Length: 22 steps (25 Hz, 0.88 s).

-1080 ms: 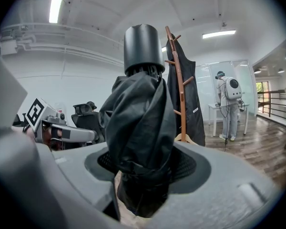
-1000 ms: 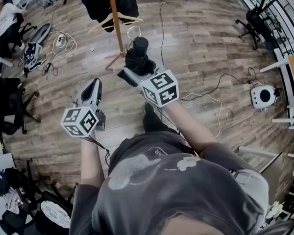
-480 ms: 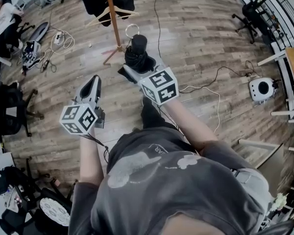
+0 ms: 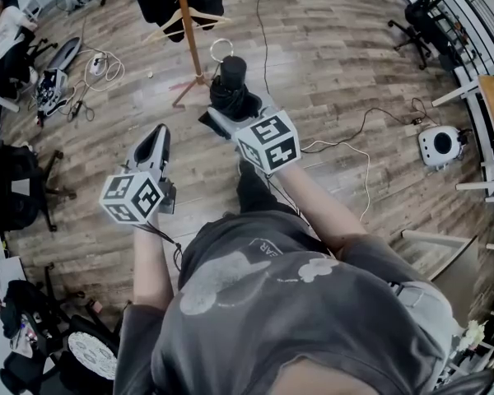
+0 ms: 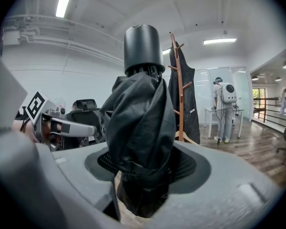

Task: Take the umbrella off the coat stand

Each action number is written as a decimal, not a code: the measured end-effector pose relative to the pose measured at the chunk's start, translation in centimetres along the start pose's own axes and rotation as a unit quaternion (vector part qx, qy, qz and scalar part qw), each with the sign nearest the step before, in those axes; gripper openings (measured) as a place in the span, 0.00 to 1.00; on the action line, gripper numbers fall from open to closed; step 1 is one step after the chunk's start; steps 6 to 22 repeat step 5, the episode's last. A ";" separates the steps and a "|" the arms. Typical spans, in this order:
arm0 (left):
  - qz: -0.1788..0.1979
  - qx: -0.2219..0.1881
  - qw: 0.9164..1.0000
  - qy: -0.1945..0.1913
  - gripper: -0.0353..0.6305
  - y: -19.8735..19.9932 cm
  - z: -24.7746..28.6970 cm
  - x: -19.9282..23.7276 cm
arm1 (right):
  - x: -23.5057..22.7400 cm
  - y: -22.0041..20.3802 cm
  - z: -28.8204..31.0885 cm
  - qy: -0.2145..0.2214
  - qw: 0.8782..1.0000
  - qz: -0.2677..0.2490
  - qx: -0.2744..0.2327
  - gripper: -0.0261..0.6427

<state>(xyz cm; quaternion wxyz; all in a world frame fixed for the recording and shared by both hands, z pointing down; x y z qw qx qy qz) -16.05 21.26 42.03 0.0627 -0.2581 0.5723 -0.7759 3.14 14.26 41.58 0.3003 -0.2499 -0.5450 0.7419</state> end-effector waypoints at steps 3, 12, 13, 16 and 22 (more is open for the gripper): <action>0.001 -0.001 1.000 -0.001 0.07 -0.2 -0.3 -0.1 | 0.3 -0.2 -0.1 0.004 1.000 0.006 0.000 0.44; 0.003 -0.001 1.000 -0.001 0.07 -0.3 -0.4 -0.1 | 0.4 -0.3 -0.2 0.007 1.000 0.008 0.000 0.44; 0.003 -0.001 1.000 -0.001 0.07 -0.3 -0.4 -0.1 | 0.4 -0.3 -0.2 0.007 1.000 0.008 0.000 0.44; 0.003 -0.001 1.000 -0.001 0.07 -0.3 -0.4 -0.1 | 0.4 -0.3 -0.2 0.007 1.000 0.008 0.000 0.44; 0.003 -0.001 1.000 -0.001 0.07 -0.3 -0.4 -0.1 | 0.4 -0.3 -0.2 0.007 1.000 0.008 0.000 0.44</action>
Point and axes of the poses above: the fingertips, and each gripper's own axes: z forward along the fingers, x to its left, y out of its top, the point moved 6 cm from there along -z, backward along the fingers
